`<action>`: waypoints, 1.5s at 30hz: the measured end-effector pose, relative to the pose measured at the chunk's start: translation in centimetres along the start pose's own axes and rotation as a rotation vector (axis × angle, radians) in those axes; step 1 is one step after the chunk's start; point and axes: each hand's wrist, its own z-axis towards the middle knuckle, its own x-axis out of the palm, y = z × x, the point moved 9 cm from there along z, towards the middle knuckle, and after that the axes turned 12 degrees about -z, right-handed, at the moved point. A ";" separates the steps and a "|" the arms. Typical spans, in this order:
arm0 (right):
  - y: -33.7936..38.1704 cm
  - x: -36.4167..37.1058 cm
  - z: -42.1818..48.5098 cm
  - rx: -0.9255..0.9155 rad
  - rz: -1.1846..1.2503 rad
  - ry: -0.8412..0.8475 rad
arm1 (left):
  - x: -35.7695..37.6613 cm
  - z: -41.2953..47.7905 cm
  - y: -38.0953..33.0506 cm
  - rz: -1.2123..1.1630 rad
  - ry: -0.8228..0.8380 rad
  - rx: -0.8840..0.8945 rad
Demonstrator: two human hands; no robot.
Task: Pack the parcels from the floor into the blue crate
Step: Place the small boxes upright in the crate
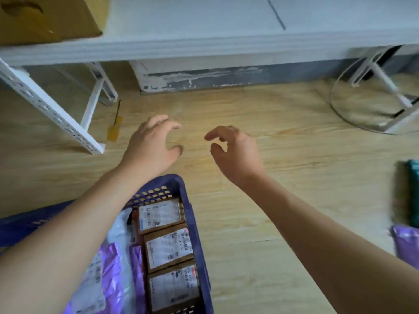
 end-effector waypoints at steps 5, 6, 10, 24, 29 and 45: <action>-3.1 -14.6 -4.2 0.183 -0.012 -0.057 | -2.9 -1.4 -14.8 -0.037 0.142 0.136; -3.7 -17.8 -5.4 0.217 -0.011 -0.075 | -3.3 -2.0 -18.1 -0.043 0.181 0.172; -5.2 -30.6 -11.3 0.355 -0.020 -0.143 | -4.8 -5.6 -31.6 -0.058 0.332 0.322; -16.5 -58.5 -37.6 0.837 -0.088 -0.172 | 0.8 -25.1 -66.2 -0.094 0.650 0.682; -23.7 -62.3 -44.9 0.927 -0.099 -0.171 | 8.2 -29.8 -71.9 -0.101 0.750 0.630; -44.7 -67.3 -47.4 0.872 -0.110 0.004 | 25.4 -27.0 -81.1 -0.062 0.721 0.433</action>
